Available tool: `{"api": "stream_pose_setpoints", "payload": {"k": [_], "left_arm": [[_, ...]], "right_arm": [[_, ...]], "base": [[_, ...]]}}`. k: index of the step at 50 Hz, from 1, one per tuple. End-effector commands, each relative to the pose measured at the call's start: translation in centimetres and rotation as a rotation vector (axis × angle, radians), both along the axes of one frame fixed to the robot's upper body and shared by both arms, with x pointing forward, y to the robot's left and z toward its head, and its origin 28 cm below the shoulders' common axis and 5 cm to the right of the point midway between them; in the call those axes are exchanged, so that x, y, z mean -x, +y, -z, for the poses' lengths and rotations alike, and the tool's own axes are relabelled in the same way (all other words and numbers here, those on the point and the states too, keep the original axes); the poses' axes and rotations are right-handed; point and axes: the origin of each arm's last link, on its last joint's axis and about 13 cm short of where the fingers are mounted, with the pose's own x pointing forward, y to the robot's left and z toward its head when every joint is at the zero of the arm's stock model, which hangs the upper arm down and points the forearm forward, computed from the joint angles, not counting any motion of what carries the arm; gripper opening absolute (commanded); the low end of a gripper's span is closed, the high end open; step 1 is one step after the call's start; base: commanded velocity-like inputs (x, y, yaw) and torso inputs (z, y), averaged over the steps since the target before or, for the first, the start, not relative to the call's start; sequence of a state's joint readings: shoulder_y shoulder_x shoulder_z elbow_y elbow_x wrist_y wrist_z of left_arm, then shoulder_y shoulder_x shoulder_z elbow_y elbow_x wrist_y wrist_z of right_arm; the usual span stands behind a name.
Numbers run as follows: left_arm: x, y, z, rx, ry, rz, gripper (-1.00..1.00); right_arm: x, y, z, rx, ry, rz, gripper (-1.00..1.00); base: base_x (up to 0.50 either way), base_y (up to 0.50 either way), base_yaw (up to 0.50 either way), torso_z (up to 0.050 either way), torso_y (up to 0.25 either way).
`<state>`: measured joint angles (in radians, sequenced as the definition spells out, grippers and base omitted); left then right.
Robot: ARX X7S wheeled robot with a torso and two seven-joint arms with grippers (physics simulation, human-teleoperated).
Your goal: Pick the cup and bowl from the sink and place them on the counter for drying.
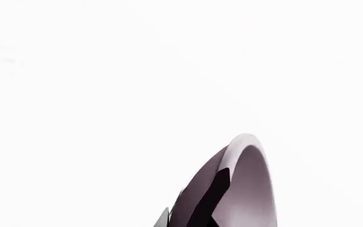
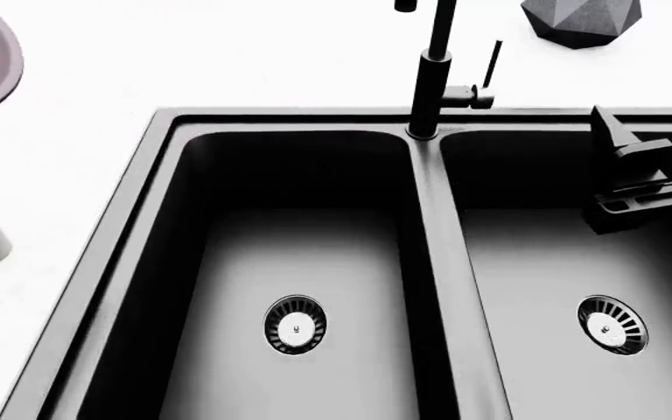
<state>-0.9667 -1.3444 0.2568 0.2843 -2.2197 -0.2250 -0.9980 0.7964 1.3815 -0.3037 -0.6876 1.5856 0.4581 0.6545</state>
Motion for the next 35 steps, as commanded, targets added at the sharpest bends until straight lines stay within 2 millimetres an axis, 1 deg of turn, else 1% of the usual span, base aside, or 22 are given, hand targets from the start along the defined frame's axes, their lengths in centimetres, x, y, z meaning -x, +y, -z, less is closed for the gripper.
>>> {"api": "stream_pose_setpoints", "payload": {"k": [1, 2, 7, 11, 13, 17, 18, 19, 20, 21, 22, 23, 25, 26, 27, 31, 33, 35], "left_arm": [[0.2, 1.4, -0.9, 0.110, -0.070, -0.234, -1.00], [0.4, 1.5, -0.9, 0.126, -0.074, -0.211, -1.00], [1.6, 2.8, -1.4, 0.205, -0.128, -0.292, -1.00], [2.3, 3.8, -1.0, 0.262, -0.137, -0.341, -1.00], [2.9, 5.4, -0.9, 0.281, -0.135, -0.389, -1.00], [3.5, 6.2, -0.8, 0.270, -0.127, -0.428, -1.00], [3.7, 6.4, -0.7, 0.216, -0.120, -0.492, -1.00], [4.0, 6.6, -0.5, 0.230, -0.121, -0.497, -1.00], [3.3, 4.5, 0.0, 0.214, -0.123, -0.516, -1.00], [3.1, 3.9, 0.2, 0.196, -0.122, -0.540, -1.00], [3.1, 3.4, 0.4, 0.230, -0.113, -0.535, -1.00], [3.2, 3.3, 0.5, 0.228, -0.118, -0.574, -1.00], [3.3, 3.6, 0.5, 0.263, -0.126, -0.603, -1.00], [3.6, 4.1, 0.4, 0.296, -0.131, -0.607, -1.00], [3.6, 4.4, 0.4, 0.288, -0.128, -0.607, -1.00], [3.3, 4.8, 1.3, 0.315, -0.124, -0.621, -1.00], [3.5, 5.0, 1.5, 0.329, -0.122, -0.642, -1.00], [4.0, 5.7, 1.7, 0.351, -0.126, -0.668, -1.00]], "right_arm": [[0.0, 0.0, 0.0, -0.011, 0.012, 0.001, 1.00], [0.0, 0.0, 0.0, -0.012, 0.013, 0.001, 1.00], [0.0, 0.0, 0.0, -0.018, 0.018, 0.002, 1.00], [0.0, 0.0, 0.0, -0.016, 0.022, 0.002, 1.00], [0.0, 0.0, 0.0, -0.019, 0.021, 0.003, 1.00], [0.0, 0.0, 0.0, -0.024, 0.025, 0.001, 1.00], [0.0, 0.0, 0.0, -0.026, 0.024, 0.002, 1.00], [0.0, 0.0, 0.0, -0.027, 0.024, 0.002, 1.00], [0.0, 0.0, 0.0, -0.028, 0.025, 0.002, 1.00], [0.0, 0.0, 0.0, -0.029, 0.027, 0.002, 1.00], [0.0, 0.0, 0.0, -0.033, 0.028, 0.002, 1.00], [0.0, 0.0, 0.0, -0.034, 0.030, 0.004, 1.00], [0.0, 0.0, 0.0, -0.035, 0.029, 0.006, 1.00], [0.0, 0.0, 0.0, -0.037, 0.028, 0.006, 1.00], [0.0, 0.0, 0.0, -0.037, 0.028, 0.006, 1.00], [0.0, 0.0, 0.0, -0.046, 0.029, 0.007, 1.00], [0.0, 0.0, 0.0, -0.048, 0.034, 0.006, 1.00], [0.0, 0.0, 0.0, -0.048, 0.033, 0.007, 1.00]], "base": [[0.00, 0.00, 0.00, 0.000, 0.000], [0.00, 0.00, 0.00, 0.000, 0.000], [0.00, 0.00, 0.00, 0.002, 0.000], [0.00, 0.00, 0.00, 0.000, 0.000], [0.00, 0.00, 0.00, 0.000, 0.000], [0.00, 0.00, 0.00, 0.000, 0.000], [0.00, 0.00, 0.00, 0.000, 0.000], [0.00, 0.00, 0.00, 0.000, 0.000], [0.00, 0.00, 0.00, 0.000, 0.000], [0.00, 0.00, 0.00, 0.000, 0.000], [0.00, 0.00, 0.00, 0.000, 0.000], [0.00, 0.00, 0.00, 0.000, 0.000], [0.00, 0.00, 0.00, 0.000, 0.000], [0.00, 0.00, 0.00, 0.000, 0.000], [0.00, 0.00, 0.00, 0.000, 0.000], [0.00, 0.00, 0.00, 0.000, 0.000], [0.00, 0.00, 0.00, 0.000, 0.005], [0.00, 0.00, 0.00, 0.000, 0.000]]}}
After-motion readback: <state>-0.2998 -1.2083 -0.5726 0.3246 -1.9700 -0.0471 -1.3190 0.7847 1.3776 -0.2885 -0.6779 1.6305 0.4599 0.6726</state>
